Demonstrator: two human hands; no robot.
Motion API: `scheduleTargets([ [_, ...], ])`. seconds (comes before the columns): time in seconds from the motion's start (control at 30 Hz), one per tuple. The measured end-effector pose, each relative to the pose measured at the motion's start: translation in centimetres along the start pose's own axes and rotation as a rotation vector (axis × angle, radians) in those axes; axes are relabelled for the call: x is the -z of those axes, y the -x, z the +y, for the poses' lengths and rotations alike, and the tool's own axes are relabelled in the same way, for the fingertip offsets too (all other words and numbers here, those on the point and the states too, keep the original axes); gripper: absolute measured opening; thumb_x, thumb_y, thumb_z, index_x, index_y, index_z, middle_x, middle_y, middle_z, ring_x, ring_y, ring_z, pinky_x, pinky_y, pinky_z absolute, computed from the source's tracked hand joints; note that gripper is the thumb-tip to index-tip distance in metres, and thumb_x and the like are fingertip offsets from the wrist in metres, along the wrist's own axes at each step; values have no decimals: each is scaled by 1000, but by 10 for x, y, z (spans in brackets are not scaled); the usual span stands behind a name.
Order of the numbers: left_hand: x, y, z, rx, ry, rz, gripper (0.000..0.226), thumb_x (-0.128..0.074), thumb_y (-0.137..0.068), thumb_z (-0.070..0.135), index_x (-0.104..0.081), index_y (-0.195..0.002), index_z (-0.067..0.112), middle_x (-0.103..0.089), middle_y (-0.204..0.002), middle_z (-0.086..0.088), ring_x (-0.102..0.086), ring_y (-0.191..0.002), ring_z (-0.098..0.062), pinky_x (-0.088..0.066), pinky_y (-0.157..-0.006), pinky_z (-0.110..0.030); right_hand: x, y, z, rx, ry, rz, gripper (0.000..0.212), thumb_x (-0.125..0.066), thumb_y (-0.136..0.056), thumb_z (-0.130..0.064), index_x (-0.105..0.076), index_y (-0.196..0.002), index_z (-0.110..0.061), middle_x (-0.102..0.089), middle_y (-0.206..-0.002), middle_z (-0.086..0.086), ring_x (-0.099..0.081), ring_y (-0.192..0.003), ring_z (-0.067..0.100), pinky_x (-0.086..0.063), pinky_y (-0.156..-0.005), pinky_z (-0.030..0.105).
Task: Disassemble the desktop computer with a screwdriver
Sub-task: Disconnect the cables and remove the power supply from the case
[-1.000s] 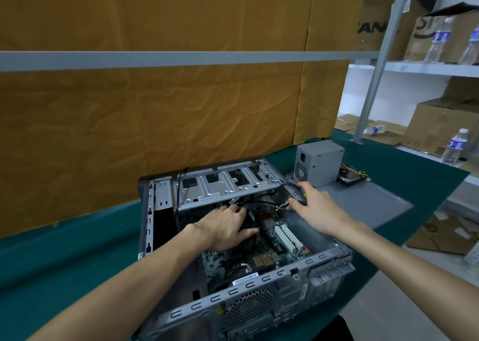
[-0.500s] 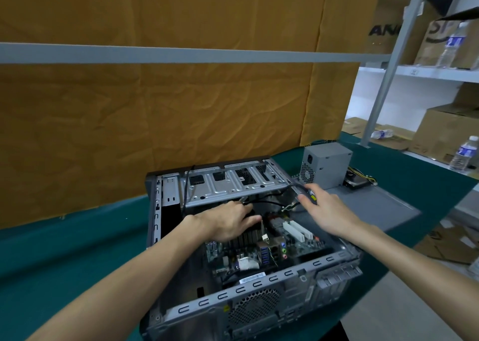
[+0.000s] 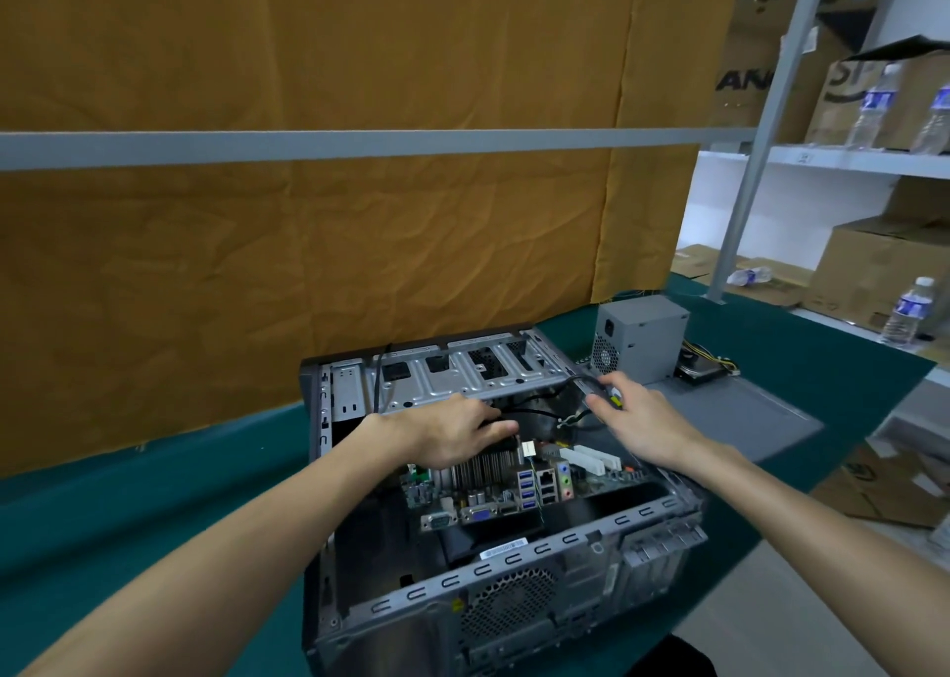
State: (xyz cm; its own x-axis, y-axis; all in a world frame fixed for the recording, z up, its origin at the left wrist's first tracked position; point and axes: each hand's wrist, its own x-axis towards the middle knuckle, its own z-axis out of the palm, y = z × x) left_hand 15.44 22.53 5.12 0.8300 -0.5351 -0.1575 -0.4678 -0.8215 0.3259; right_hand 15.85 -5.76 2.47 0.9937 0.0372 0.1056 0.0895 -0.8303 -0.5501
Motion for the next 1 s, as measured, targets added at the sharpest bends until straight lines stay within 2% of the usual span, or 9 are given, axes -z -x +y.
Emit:
scheduleTargets([
  [0.07, 2, 4, -1, -2, -9, 8, 66, -29, -103, 61, -56, -134, 8, -70, -111, -20, -68, -96, -33, -53, -93, -50, 0, 1, -1, -11, -10, -8, 44, -46, -101, -57, -45, -137, -32, -64, -85, -6, -57, -47, -1, -39, -49, 26],
  [0.17, 5, 8, 1, -18, -14, 39, 64, -29, -104, 60, -59, -127, 8, -64, -77, -11, -62, -65, -25, -55, -73, -43, 2, 3, -4, -12, -17, -15, 40, -45, -102, -54, -46, -136, -32, -65, -86, -5, -55, -47, -1, -40, -47, 23],
  [0.27, 10, 11, 4, -24, -28, 66, 61, -31, -103, 60, -61, -121, 11, -58, -70, -7, -50, -53, -18, -46, -59, -37, 4, 9, -13, -37, 32, -61, 50, -42, -105, -51, -40, -148, -27, -63, -120, 5, -64, -94, 16, -49, -77, 33],
  [0.37, 15, 12, 3, -40, -28, 69, 56, -32, -103, 60, -63, -109, 13, -57, -70, -7, -48, -53, -19, -42, -54, -35, 3, 23, -26, 54, 199, 105, 54, -44, -105, -46, -38, -154, -23, -46, -144, 10, -44, -134, 29, -38, -108, 42],
  [0.43, 17, 10, 3, -41, -36, 80, 54, -33, -103, 59, -63, -104, 15, -56, -70, -5, -48, -53, -19, -40, -52, -34, 10, 38, -43, 216, 7, 198, 39, -53, -102, -43, -59, -136, -26, -58, -132, -5, -53, -125, 15, -41, -97, 28],
  [0.53, 17, 8, 3, -36, -51, 99, 52, -34, -103, 60, -64, -102, 17, -63, -75, -5, -56, -59, -21, -44, -56, -36, 19, 61, -71, 348, -260, -166, 24, -64, -91, -51, -76, -103, -35, -74, -102, -20, -66, -98, -1, -48, -81, 18],
  [0.67, 17, 7, 5, -17, -50, 93, 53, -34, -103, 60, -66, -105, 17, -68, -84, -8, -64, -73, -26, -52, -71, -45, 10, 69, -87, 425, -290, -255, 5, -73, -89, -35, -77, -92, -33, -76, -93, -14, -70, -89, 4, -52, -78, 18],
  [0.8, 15, 7, 3, 2, -40, 105, 56, -33, -102, 62, -66, -104, 17, -67, -81, -8, -61, -67, -22, -48, -62, -39, 12, 67, -88, 454, -270, -207, 14, -75, -91, -27, -73, -82, -38, -75, -86, -18, -67, -81, 0, -47, -73, 14],
  [1.0, 23, 5, -3, 13, 20, 82, 69, -29, -98, 70, -67, -117, 15, -73, -104, -13, -68, -95, -33, -54, -90, -50, 32, 71, -77, 462, -304, -244, 7, -78, -84, -35, -78, -89, -30, -70, -105, -15, -68, -101, 6, -51, -88, 19],
])
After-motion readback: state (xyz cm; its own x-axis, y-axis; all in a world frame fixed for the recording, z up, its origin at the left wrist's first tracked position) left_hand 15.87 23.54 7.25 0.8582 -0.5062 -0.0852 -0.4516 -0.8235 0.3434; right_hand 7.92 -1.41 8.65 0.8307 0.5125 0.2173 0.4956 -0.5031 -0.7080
